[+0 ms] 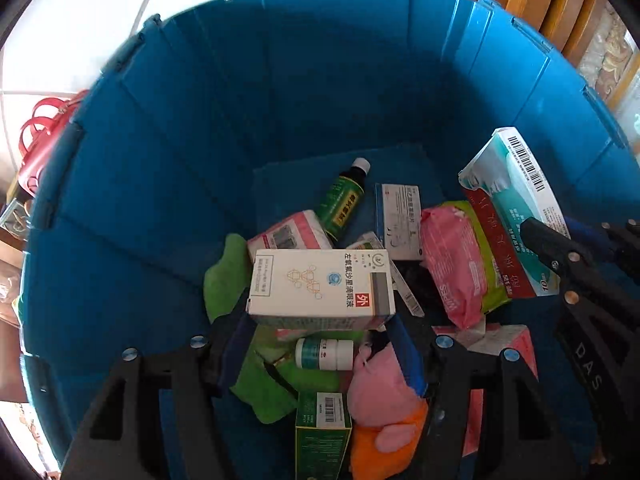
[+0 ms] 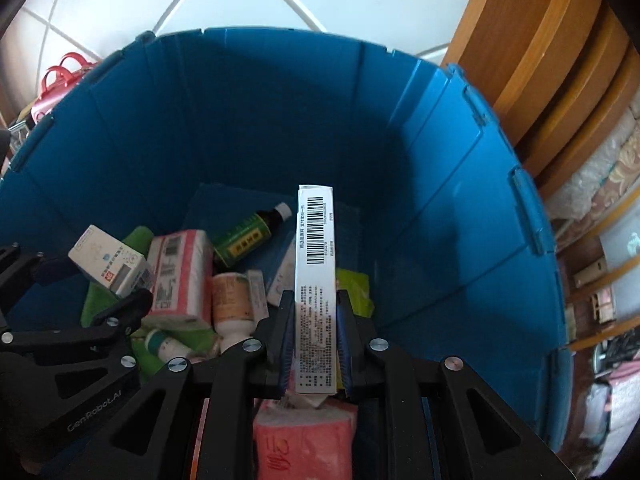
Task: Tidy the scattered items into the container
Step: 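Open the left tool to drop its box while the right tool releases the slim box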
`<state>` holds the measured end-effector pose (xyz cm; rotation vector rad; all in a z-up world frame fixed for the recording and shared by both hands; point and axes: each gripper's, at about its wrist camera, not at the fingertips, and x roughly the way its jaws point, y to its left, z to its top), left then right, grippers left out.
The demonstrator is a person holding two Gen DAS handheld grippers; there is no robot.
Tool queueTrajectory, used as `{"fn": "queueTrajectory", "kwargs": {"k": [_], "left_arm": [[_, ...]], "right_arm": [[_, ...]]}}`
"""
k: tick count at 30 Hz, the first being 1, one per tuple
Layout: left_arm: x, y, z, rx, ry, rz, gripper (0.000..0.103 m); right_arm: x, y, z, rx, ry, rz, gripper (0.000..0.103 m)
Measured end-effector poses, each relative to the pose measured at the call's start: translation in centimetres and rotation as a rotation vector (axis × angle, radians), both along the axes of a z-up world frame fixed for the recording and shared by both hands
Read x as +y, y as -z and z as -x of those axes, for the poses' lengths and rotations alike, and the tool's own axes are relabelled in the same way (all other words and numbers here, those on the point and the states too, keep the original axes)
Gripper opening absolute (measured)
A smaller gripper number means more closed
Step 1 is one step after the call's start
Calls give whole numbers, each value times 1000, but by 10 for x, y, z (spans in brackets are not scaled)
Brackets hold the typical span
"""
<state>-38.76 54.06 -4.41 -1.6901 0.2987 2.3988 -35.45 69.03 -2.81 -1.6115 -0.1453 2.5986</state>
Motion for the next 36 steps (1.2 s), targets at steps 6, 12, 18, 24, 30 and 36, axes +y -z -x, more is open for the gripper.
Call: {"fn": "queueTrajectory", "kwargs": {"k": [6,12,18,24,30,36], "left_arm": [[4,12,4,-39,-6,28,65],[4,14,7,-41,0,12,79],[5,17,7,-48,-1,17,79],[5,17,5,-51,2,21,79],[6,18,5,-58,8,22,79],[6,17,3,-55,8,29,79]], "right_arm": [[6,19,-1,-46,1,6,18],[0,22,-3,-59,-16,-2,19],[3,13,-3,-53,-11,15,19],[3,9,-2,-58,-7,46,27],[4,0,-7,-61,5,48,52],[2,-4,-15,-75,15,14,87]]}}
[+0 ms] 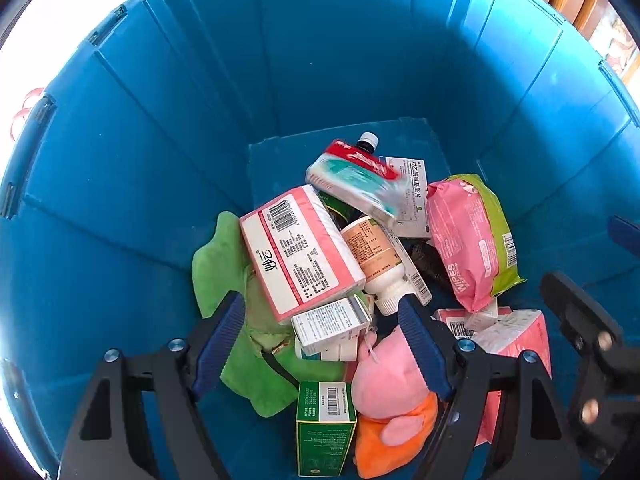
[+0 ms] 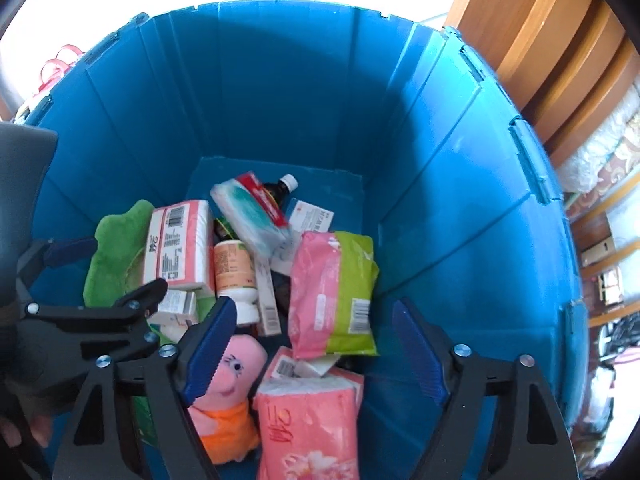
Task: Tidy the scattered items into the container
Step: 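Open the left tool to drop its box while the right tool releases the slim box, then withdraw both tools from the crate back toward the pile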
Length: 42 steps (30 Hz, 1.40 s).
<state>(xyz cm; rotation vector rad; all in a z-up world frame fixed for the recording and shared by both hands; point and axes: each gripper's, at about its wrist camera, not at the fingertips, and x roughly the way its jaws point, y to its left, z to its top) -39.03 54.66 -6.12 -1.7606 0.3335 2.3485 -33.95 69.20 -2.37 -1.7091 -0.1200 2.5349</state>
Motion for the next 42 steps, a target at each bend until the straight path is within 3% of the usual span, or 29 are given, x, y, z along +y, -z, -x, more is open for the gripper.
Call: {"fn": "queueTrajectory", "kwargs": {"k": [6,13,19,25,33,37,42], "left_arm": [[-2,-9,-9,14,6,5,79],[-10,-52,-46,103,21,-31,79],[-25,-99,-98,211,42,-101,79],[-39,-126,-150,309,61,-136,79],[-77,-133,-201,449,-14,-113,79],[-109,-137,-221,538,-82,-109,79],[-164,-134,-239,577,-138,-130,80]], "right_arm": [[-3,-13,-18,11,-6,-62,103],[-9,-37,-51,63,-56,-108,103],[-13,-67,-92,174,-101,-78,103],[-26,-83,-131,258,-170,-55,103],[-51,-89,-166,375,-220,-54,103],[-70,-88,-177,396,-238,3,103],[-106,-92,-190,424,-253,40,103]]}}
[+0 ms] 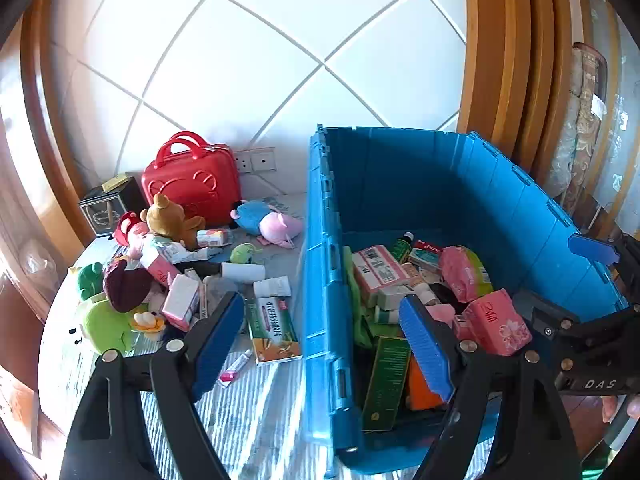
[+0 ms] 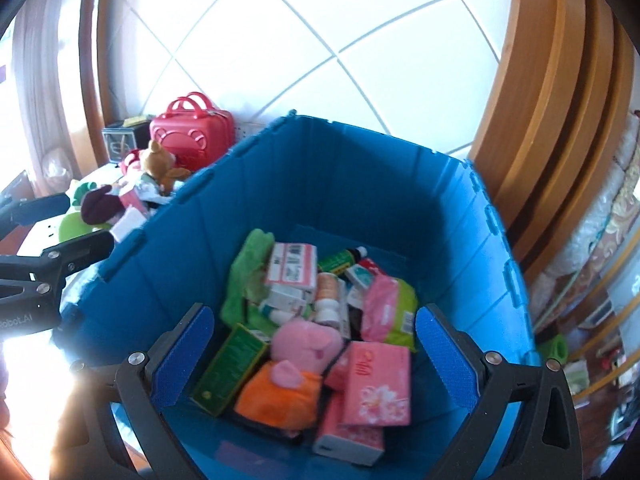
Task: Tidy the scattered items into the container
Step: 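Withdraw both tools from the crate back toward the pile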
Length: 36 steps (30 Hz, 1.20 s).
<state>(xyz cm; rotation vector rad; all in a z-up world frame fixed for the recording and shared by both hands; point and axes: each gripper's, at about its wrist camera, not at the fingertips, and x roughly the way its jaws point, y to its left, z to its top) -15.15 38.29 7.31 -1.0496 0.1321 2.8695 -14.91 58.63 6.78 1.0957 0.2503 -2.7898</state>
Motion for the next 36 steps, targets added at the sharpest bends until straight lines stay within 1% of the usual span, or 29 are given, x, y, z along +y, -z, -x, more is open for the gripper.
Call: {"fn": "queueTrajectory", "kwargs": {"k": [5,10,15,19,23,25,27,29,32,36], "left_arm": [[-70,7,-20,22,-30,-8,80],[-157,18,-40,25,-61,-24,80],[-232,36,-51,-16,-107,-6,80],[-274,52,-53,-63,-142,-31,80],[-304,66,-55,-66,-185,-50,80],[-317,74,-52,-80,-220,-67,80],[-326,82,-45,-93,-251,-67,80],[-330,90,-38,-109,-278,-57,80],[-330,106,-23,-133,-284,-50,80],[-325,137,-4,-183,-286,-47,80]], "right_arm": [[-54,-7,-14,36,6,30,103],[-124,-12,-27,52,8,59,103],[-203,-5,-34,40,-21,76,103],[-250,9,-32,-10,-46,84,103],[-280,25,-26,-52,-67,90,103],[-290,35,-21,-71,-88,84,103],[-297,45,-15,-89,-113,83,103],[-300,57,-6,-110,-126,90,103],[-301,80,12,-152,-129,105,103],[-304,116,38,-212,-153,117,103]]}}
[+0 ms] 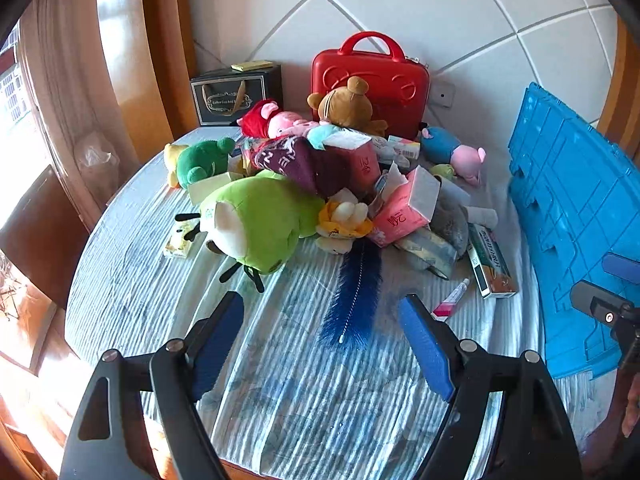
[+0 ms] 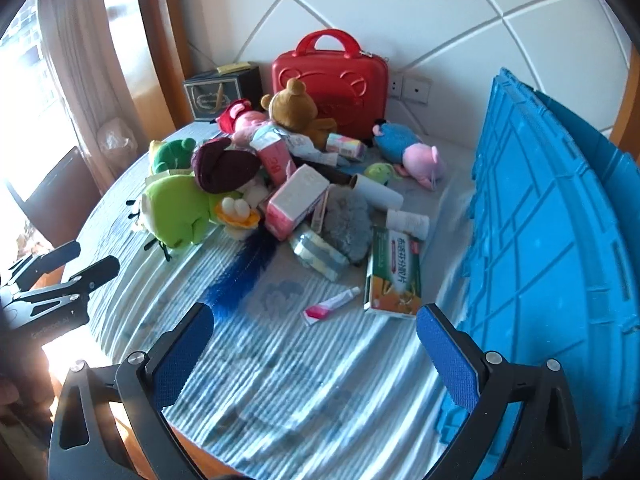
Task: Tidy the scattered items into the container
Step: 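Withdraw both tools from the crate back toward the pile, then grasp the pink-white ointment tube with the left tool while the right tool grasps the green-orange medicine box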
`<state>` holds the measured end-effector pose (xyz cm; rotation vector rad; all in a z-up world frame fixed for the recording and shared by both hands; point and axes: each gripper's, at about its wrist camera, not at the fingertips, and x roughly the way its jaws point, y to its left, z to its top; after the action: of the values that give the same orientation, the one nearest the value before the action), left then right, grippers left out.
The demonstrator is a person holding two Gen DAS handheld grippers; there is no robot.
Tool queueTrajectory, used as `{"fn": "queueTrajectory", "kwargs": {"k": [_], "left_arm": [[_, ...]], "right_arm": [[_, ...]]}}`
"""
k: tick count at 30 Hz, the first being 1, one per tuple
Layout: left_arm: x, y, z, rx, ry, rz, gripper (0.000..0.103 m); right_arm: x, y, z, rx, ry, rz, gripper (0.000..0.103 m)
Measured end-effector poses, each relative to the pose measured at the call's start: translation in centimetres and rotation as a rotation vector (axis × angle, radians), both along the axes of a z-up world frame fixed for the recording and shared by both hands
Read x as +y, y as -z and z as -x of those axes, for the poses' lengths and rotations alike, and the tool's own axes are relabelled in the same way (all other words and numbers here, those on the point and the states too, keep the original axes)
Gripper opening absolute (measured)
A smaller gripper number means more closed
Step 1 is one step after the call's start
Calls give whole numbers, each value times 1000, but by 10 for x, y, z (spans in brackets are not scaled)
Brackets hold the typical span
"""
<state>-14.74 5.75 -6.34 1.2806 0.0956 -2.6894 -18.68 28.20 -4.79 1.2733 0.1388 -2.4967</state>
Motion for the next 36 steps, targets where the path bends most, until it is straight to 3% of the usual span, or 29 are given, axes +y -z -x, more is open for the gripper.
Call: {"fn": "queueTrajectory", "kwargs": {"k": [10,20,26,31,33,36], "left_arm": [[15,71,53,-126,103,21,80],[59,124,102,-183,373,38,80],[95,156,115,-164,539,41,80],[128,177,122,-155,652,34,80],[138,187,126,-164,668,56,73],[136,190,132,-144,630,16,52]], "right_arm": [[4,88,42,-150,101,3,103],[32,141,44,-182,387,61,103],[52,165,27,-168,556,73,103],[64,184,21,-165,622,56,103],[67,189,17,-162,640,49,103],[68,193,13,-158,652,53,103]]}}
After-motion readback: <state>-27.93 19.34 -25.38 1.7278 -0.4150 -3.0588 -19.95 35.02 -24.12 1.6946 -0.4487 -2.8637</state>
